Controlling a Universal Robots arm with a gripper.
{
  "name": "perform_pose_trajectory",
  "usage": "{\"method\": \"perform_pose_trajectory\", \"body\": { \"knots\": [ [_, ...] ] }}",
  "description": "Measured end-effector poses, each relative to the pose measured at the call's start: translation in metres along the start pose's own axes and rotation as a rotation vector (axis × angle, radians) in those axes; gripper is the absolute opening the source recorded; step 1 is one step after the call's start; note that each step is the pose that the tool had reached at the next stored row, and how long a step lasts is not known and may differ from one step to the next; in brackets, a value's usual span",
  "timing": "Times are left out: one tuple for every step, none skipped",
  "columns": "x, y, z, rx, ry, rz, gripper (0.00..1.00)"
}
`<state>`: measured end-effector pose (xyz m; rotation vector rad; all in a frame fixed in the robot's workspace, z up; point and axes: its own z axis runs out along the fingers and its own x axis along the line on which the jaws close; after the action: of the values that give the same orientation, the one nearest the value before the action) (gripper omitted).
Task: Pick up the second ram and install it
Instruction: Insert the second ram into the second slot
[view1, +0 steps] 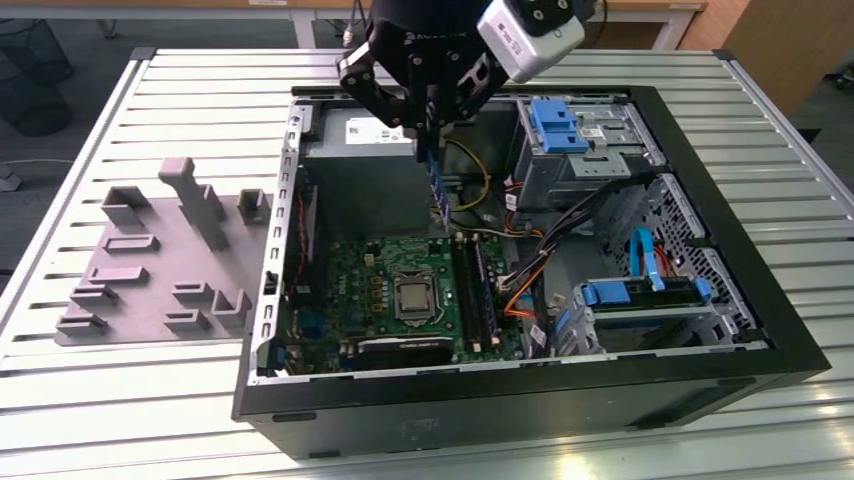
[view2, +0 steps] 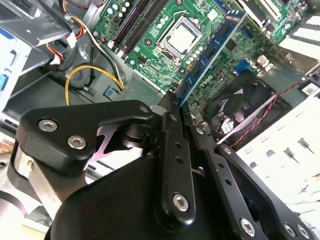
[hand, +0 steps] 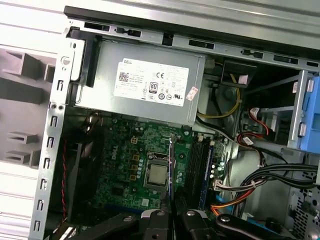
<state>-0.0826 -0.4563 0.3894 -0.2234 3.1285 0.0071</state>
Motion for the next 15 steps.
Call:
{"method": "perform_pose_trajectory", "body": {
  "knots": [
    [0.0000,0.0000,0.0000,0.0000,0.0000,0.001,0.14],
    [0.0000,0.0000,0.0000,0.0000,0.0000,0.001,0.14],
    [0.0000,0.0000,0.0000,0.0000,0.0000,0.007,0.14],
    [0.0000,0.0000,0.0001,0.0001,-0.0001,0.025,0.14],
    [0.0000,0.0000,0.0003,0.0001,-0.0002,0.041,0.14],
    [0.0000,0.0000,0.0003,0.0002,-0.0003,0.056,0.14],
    [0.0000,0.0000,0.0003,0.0003,-0.0003,0.063,0.14],
    [0.0000,0.0000,0.0003,0.0003,-0.0003,0.064,0.14],
    [0.0000,0.0000,0.0003,0.0003,-0.0003,0.064,0.14],
    [0.0000,0.0001,0.0003,0.0003,-0.0003,0.064,0.14],
    [0.0000,0.0001,0.0003,0.0003,-0.0003,0.065,0.14],
    [0.0000,0.0001,0.0003,0.0003,-0.0003,0.065,0.14],
    [0.0000,0.0001,0.0003,0.0003,-0.0003,0.065,0.14],
    [0.0000,0.0001,0.0003,0.0003,-0.0003,0.065,0.14],
    [0.0000,0.0001,0.0003,0.0003,-0.0003,0.065,0.14]
  ]
}}
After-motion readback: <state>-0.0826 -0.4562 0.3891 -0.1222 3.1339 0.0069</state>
